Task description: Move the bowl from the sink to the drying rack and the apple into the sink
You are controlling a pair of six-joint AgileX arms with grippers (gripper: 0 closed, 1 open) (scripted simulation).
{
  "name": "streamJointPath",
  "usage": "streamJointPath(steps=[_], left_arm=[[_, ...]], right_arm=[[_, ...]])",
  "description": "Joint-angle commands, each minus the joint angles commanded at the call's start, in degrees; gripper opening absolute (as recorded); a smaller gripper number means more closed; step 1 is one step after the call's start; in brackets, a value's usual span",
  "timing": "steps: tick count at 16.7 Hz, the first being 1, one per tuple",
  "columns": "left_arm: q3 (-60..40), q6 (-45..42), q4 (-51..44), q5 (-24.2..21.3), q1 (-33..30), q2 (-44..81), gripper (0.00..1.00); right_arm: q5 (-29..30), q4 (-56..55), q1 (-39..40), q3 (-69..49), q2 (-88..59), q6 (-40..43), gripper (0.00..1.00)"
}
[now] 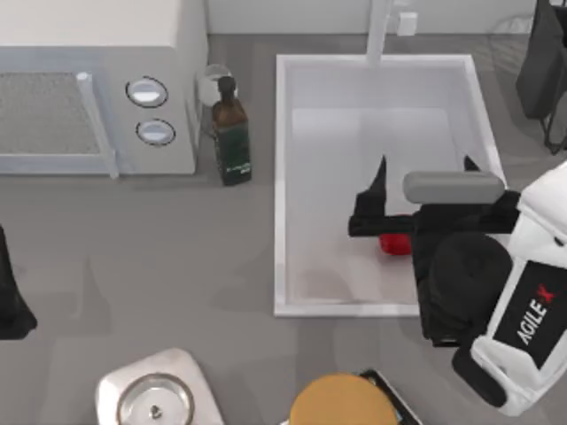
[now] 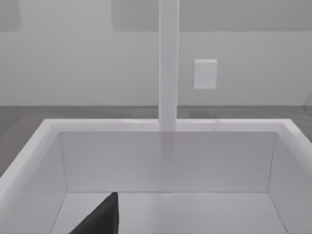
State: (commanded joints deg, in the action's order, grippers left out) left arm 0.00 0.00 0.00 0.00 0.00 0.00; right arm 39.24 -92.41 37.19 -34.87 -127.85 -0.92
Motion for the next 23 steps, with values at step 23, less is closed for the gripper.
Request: streamJointPath(steps=[23], left_arm=[[0.0,0.0,0.0,0.0,0.0,0.0,1.0]], right_arm=[[-27.4,60.9,-21.0,17.6,97.8,-1.7,1.0]])
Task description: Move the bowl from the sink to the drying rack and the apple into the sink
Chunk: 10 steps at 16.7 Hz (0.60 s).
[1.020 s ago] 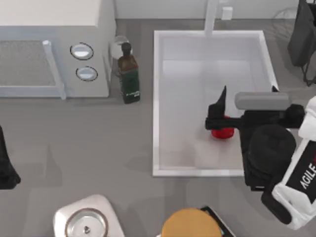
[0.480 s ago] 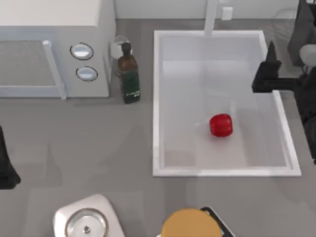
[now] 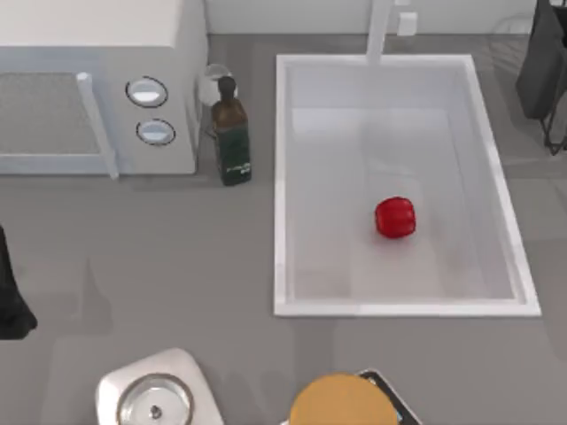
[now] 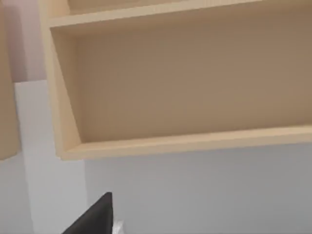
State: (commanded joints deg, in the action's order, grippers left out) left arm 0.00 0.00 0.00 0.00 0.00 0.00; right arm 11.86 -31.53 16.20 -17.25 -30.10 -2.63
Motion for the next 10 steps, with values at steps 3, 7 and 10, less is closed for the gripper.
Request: streamJointPath(steps=[3,7,10], left_arm=[[0.0,0.0,0.0,0.0,0.0,0.0,1.0],[0.0,0.0,0.0,0.0,0.0,0.0,1.0],[0.0,0.0,0.0,0.0,0.0,0.0,1.0]], right_arm=[[-5.6,13.9,-4.7,4.6,15.3,-1.8,1.0],[-11.4,27.4,-12.6,13.5,27.3,-0.2,1.0],[-11.9,31.4,-16.1,17.1,30.0,2.5,1.0]])
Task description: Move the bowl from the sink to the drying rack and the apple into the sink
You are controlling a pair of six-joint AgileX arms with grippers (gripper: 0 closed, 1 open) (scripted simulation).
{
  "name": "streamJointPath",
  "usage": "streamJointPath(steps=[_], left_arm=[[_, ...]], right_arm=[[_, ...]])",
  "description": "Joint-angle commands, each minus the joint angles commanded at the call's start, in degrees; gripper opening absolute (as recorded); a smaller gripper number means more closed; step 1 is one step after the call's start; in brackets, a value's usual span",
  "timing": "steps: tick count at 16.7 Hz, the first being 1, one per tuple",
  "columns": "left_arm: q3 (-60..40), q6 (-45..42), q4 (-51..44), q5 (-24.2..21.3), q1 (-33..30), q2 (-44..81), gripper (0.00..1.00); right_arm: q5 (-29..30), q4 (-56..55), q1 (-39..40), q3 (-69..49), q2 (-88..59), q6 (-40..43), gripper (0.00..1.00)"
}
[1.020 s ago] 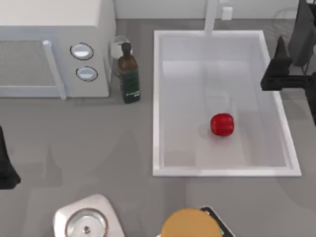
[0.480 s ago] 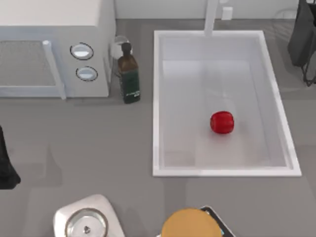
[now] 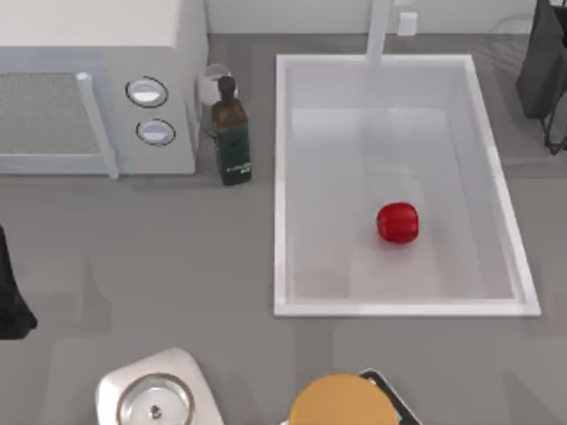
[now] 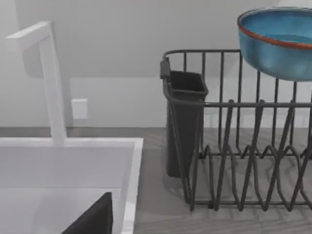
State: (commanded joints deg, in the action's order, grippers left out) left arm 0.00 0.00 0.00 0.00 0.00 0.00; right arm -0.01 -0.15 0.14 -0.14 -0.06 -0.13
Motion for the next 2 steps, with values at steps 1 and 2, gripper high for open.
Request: streamJointPath(steps=[1,2], left_arm=[[0.0,0.0,0.0,0.0,0.0,0.0,1.0],[0.0,0.0,0.0,0.0,0.0,0.0,1.0]], right_arm=[[0.0,0.1,-0.1,0.1,0.1,0.1,1.0],[0.0,0.1,-0.1,0.1,0.1,0.1,1.0]])
